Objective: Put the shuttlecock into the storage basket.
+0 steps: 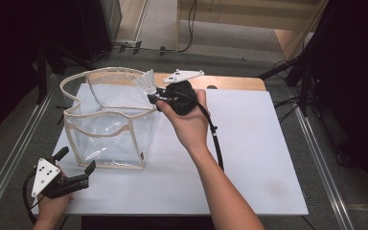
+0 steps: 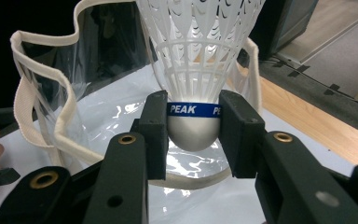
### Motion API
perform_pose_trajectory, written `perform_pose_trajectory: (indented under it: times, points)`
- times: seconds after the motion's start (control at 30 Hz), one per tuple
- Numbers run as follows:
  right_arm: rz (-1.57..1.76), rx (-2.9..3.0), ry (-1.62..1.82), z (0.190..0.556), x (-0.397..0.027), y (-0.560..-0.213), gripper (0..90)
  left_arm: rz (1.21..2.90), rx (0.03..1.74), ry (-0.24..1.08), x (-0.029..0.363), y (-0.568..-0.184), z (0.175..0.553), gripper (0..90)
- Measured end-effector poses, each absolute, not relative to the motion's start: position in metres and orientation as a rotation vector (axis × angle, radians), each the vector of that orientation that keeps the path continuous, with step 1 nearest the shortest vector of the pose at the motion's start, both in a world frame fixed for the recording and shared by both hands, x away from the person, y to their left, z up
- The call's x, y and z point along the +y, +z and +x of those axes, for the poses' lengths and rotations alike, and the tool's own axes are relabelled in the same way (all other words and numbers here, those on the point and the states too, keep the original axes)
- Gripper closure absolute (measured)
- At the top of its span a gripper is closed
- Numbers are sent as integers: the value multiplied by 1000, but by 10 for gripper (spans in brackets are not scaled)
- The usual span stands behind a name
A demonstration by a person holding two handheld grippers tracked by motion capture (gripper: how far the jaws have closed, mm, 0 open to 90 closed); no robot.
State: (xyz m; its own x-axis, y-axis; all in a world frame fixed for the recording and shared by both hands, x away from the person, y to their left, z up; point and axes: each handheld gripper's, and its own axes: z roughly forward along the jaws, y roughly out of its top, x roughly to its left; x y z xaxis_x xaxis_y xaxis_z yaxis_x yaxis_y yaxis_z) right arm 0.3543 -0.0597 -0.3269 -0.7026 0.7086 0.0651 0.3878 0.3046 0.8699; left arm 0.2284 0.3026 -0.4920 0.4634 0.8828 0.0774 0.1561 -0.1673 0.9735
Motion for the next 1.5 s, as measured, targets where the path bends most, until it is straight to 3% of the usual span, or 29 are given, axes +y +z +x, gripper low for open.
perform_pose_trajectory:
  times: [0.3, 0.4, 0.63, 0.7, 0.77, 1.5]
  points:
    - [979, 2272, 1369, 354, -54, -330, 606, 1628, 916, 835, 303, -492, 229, 23]
    - [973, 2298, 1376, 355, -53, -332, 421, 1628, 918, 836, 303, -492, 229, 23]
    - [939, 2300, 1379, 348, -59, -331, 97, 1627, 918, 836, 303, -492, 228, 23]
    - [931, 2294, 1397, 345, -64, -330, 84, 1627, 918, 837, 303, -492, 228, 23]
    - [933, 2278, 1417, 342, -70, -330, 0, 1627, 919, 837, 303, -492, 228, 23]
    - [849, 2221, 1364, 326, -103, -357, 0, 1632, 916, 840, 302, -492, 228, 23]
